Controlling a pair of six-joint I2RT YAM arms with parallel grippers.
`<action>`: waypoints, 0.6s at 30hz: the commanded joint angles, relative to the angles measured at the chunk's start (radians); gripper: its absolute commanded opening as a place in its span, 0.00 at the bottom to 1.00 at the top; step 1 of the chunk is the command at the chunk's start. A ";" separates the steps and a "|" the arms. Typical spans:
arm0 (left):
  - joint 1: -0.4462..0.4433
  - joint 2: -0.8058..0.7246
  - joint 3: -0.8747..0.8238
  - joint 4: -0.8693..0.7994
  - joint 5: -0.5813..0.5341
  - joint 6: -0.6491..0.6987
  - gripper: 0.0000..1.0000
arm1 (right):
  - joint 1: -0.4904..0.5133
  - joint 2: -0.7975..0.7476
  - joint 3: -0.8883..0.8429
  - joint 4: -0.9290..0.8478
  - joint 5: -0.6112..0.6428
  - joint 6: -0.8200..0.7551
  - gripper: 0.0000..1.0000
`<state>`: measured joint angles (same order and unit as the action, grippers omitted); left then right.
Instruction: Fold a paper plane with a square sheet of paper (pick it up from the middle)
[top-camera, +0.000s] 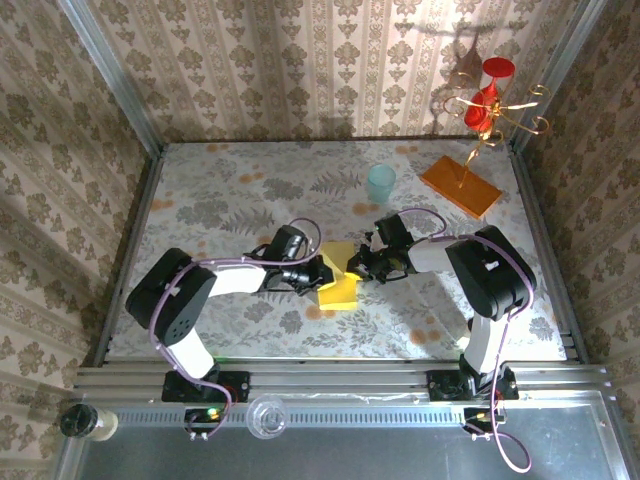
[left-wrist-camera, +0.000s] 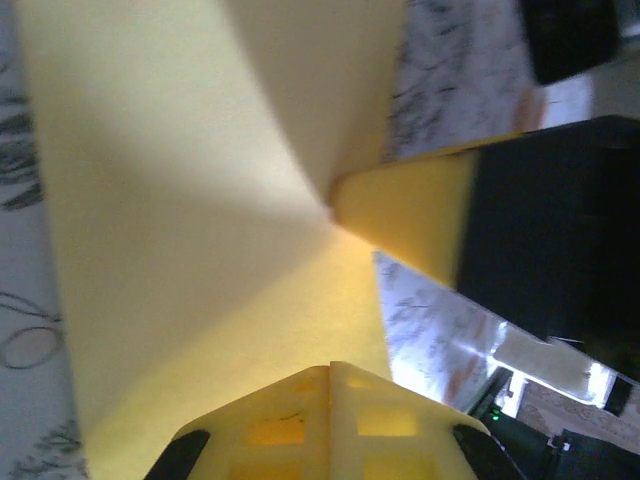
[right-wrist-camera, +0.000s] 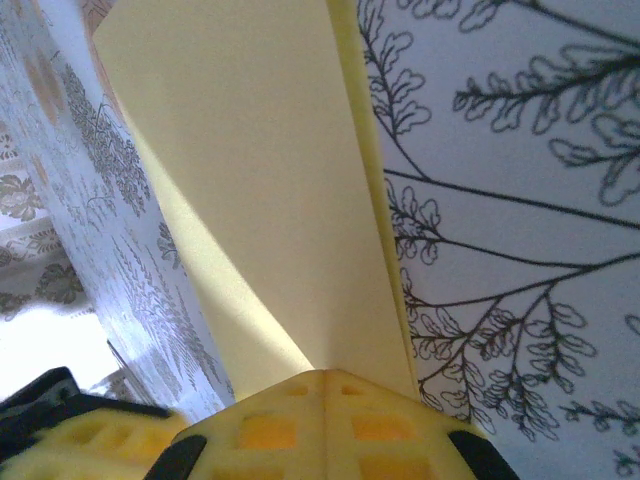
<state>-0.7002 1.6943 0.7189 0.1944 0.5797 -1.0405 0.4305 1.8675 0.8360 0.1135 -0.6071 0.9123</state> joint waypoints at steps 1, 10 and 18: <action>-0.006 0.011 -0.042 0.015 0.008 -0.029 0.00 | -0.027 0.155 -0.063 -0.108 0.336 -0.023 0.06; 0.032 -0.085 -0.232 -0.039 -0.062 -0.046 0.00 | -0.029 0.166 -0.058 -0.112 0.340 -0.028 0.06; -0.022 -0.215 -0.140 -0.053 -0.043 0.052 0.00 | -0.031 0.166 -0.063 -0.106 0.342 -0.029 0.06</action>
<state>-0.6899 1.5116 0.5129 0.1623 0.5365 -1.0508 0.4290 1.8702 0.8360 0.1143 -0.6109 0.9089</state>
